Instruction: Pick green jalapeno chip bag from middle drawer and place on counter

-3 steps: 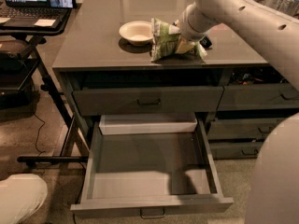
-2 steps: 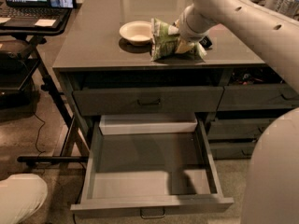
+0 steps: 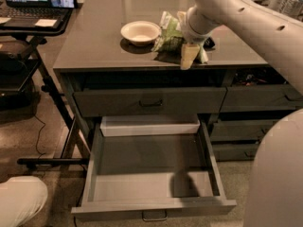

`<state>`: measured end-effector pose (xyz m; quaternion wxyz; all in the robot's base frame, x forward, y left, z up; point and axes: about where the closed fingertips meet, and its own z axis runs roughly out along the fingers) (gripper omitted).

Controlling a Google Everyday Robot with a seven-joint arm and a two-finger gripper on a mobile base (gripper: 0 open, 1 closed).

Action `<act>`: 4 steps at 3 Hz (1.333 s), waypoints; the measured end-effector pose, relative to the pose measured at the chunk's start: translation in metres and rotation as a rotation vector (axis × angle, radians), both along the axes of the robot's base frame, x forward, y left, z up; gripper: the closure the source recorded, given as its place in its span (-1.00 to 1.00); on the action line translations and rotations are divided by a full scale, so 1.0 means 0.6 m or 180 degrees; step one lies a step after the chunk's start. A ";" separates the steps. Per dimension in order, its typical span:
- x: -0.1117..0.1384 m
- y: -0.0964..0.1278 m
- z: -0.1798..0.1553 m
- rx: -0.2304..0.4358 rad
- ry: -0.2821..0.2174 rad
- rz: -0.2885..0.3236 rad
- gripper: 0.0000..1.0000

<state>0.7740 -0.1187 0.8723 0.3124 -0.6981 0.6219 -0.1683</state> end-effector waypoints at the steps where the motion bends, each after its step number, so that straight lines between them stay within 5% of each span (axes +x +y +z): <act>1: 0.000 0.000 0.000 0.0001 0.0000 0.0002 -1.00; 4: -0.025 0.011 0.021 0.0031 0.0047 0.0141 -1.00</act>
Offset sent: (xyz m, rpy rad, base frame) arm -0.0089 0.0140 -0.0018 0.0391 0.0003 0.0472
